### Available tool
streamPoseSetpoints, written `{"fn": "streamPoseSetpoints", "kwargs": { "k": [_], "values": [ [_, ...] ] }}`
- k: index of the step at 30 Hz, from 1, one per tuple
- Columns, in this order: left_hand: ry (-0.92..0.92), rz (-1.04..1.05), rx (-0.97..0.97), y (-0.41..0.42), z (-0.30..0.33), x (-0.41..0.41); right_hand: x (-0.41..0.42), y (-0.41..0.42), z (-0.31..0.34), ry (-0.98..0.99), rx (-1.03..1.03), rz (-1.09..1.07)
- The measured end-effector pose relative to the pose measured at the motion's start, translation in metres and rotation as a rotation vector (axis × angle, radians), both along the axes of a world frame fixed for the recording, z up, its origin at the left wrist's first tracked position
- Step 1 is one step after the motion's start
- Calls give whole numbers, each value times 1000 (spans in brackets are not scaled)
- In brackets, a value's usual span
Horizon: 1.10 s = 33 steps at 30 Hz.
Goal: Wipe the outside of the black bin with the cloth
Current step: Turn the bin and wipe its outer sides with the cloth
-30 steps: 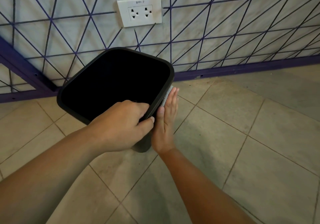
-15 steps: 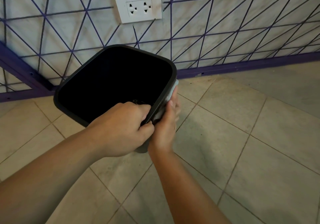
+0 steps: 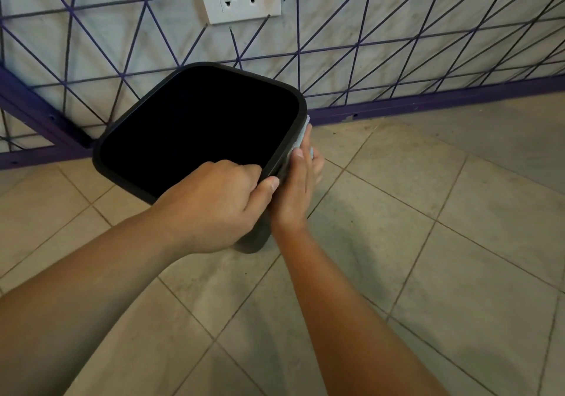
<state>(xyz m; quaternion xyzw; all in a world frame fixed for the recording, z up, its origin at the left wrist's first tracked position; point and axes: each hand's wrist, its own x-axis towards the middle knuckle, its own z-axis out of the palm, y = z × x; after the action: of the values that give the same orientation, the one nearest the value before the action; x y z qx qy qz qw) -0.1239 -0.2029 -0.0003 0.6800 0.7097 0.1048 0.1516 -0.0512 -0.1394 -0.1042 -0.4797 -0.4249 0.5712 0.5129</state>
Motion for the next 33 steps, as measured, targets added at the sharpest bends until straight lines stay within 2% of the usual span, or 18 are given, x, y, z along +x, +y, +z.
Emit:
{"fn": "streamPoseSetpoints", "kwargs": {
  "k": [7, 9, 12, 14, 18, 22, 27, 28, 31, 33],
  "values": [
    [-6, -22, -23, 2, 0, -3, -8, 13, -3, -7, 93, -4],
    [-2, -21, -24, 3, 0, -4, -10, 16, -11, -5, 72, -24],
    [11, -11, -28, 8, 1, -6, -20, 27, -22, 99, -40, 2],
    [6, -12, -29, 8, 2, -6, -21, 28, -11, 122, -102, -15],
    [-9, -44, -31, 5, 1, -7, -9, 10, 8, 76, -69, -20],
    [7, -39, -49, 14, 2, -8, -13, 26, -7, 143, -185, -45],
    [-17, -51, -50, 14, 1, -9, -9, -6, -1, 42, -55, 23],
    [-14, -50, -49, 15, 1, -9, -9, -2, -6, 9, -63, 16],
    [-14, -45, -46, 18, 0, -10, -10, 21, -8, 105, -194, -19],
    [-29, -50, -49, 18, -1, -11, -11, 12, -1, 87, -147, 20]
  ]
}}
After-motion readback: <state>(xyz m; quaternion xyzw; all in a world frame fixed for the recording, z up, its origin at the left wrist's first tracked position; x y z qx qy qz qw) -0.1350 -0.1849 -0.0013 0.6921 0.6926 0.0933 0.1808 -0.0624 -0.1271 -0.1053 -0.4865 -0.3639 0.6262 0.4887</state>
